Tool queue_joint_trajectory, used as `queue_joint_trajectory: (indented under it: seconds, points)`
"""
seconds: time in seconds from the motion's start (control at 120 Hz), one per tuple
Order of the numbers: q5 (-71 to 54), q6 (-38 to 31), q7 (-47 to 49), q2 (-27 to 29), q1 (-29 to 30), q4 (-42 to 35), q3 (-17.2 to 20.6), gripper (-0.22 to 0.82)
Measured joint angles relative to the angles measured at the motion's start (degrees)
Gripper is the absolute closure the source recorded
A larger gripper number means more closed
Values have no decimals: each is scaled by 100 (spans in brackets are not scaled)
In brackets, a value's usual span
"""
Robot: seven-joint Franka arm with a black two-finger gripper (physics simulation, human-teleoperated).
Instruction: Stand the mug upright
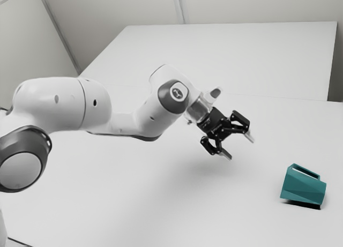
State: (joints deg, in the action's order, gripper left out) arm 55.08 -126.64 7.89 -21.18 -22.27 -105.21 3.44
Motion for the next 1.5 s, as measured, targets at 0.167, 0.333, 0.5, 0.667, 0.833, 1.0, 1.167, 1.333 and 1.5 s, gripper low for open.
queue_joint_trajectory:
  seconds: [0.167,0.333,0.5,0.667,0.833,1.0,1.167,1.333,1.5]
  points:
    - [605,-95,86,-263,-43,19,230,0]
    - [1087,-175,129,-467,-225,39,301,0]
    - [1356,-248,156,-574,-304,131,381,0]
    - [1456,-294,176,-788,-344,372,385,0]
    - [1501,-334,191,-1083,-433,718,405,0]
    - [1535,-403,200,-1379,-470,1044,542,0]
    - [1592,-452,206,-1491,-547,1151,599,0]
    - [1613,-498,210,-1544,-559,1226,711,0]
    - [1580,-516,212,-1548,-566,1229,730,20]
